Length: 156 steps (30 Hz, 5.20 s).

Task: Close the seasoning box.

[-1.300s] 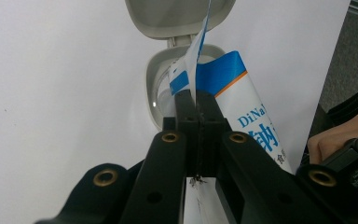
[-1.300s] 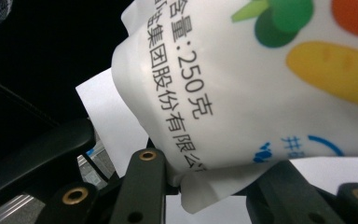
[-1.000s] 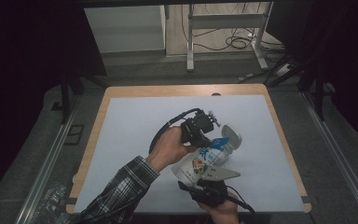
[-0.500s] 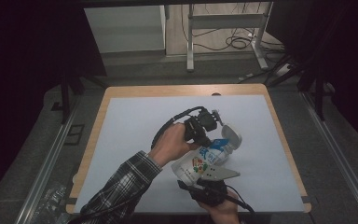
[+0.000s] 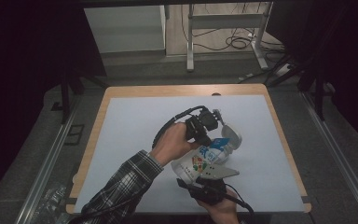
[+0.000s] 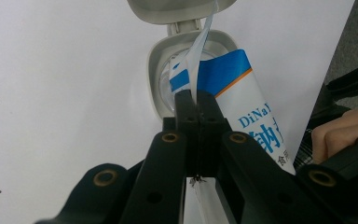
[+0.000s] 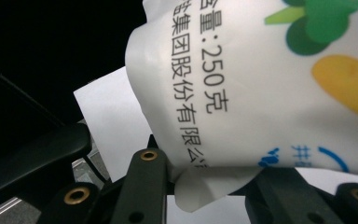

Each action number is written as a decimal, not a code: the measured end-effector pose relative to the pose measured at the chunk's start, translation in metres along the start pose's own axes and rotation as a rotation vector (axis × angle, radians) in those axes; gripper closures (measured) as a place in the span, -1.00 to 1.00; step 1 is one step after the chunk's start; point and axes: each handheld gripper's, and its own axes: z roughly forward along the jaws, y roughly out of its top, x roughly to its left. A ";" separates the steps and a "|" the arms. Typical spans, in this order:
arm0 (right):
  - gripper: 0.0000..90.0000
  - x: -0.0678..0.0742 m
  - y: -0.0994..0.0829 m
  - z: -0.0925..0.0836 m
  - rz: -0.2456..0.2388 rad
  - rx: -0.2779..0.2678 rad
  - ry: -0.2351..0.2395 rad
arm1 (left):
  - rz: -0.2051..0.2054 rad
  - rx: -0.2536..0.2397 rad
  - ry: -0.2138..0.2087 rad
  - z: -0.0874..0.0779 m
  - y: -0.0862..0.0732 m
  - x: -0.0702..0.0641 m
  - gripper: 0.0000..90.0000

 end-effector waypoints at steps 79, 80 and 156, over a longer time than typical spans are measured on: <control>0.65 0.002 0.010 0.004 -0.062 -0.022 -0.015 | 0.002 0.036 0.015 0.001 0.007 0.000 1.00; 0.65 0.002 0.010 0.004 -0.061 -0.025 -0.016 | 0.002 0.037 0.015 0.001 0.007 0.000 1.00; 0.65 0.003 0.013 0.002 -0.072 -0.041 -0.016 | 0.000 0.052 0.015 0.002 0.010 0.001 1.00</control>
